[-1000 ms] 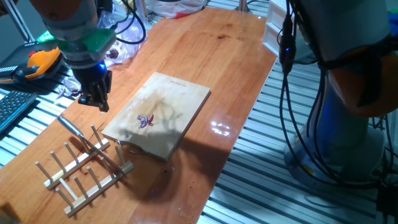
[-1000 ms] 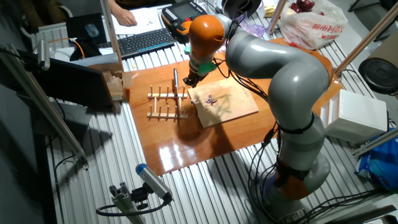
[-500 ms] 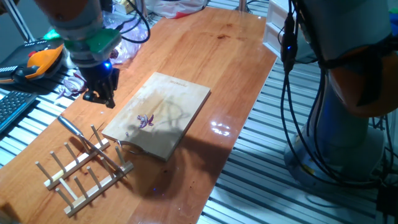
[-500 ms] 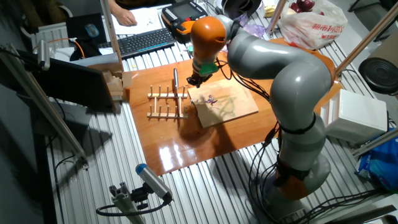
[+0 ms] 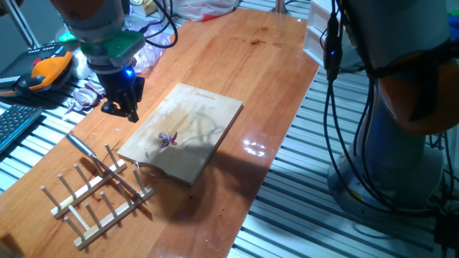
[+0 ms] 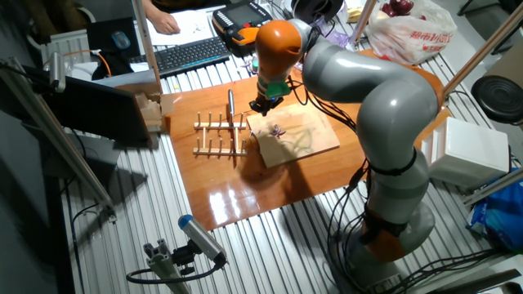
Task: Chop the onions
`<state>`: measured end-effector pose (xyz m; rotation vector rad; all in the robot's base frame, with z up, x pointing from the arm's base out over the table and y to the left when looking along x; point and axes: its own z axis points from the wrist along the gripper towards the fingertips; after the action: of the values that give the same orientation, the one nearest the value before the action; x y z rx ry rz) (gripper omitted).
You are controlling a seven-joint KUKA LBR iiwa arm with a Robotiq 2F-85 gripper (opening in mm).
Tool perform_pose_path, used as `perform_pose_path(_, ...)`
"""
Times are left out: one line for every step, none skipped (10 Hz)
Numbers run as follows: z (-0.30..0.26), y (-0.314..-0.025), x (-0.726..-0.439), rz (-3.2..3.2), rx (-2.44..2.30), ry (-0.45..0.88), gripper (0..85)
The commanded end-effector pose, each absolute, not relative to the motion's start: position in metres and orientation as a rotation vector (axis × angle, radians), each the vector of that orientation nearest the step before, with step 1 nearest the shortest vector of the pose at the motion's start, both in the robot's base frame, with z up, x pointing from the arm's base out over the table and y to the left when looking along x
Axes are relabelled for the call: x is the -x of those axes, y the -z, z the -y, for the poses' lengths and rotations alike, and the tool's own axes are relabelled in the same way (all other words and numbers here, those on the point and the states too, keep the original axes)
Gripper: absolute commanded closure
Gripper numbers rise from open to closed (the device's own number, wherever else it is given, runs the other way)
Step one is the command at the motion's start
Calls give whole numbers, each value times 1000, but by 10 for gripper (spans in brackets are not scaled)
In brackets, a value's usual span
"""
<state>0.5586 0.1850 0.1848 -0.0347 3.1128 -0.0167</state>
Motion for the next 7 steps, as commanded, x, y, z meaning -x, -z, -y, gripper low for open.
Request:
perform_pose_path(-185,-185,-558,-3110,37,12,850)
perform_pose_path(-186,-185,-558,-3116,32,-2,850)
perform_pose_path(-186,-184,-558,-3118,32,-7,850)
perform_pose_path(-187,-184,-559,-3119,37,-14,850)
perform_pose_path(-187,-184,-559,-3122,46,-28,850)
perform_pose_path(-187,-184,-559,-3115,60,-38,850)
perform_pose_path(-189,-185,-560,-3112,65,-40,850)
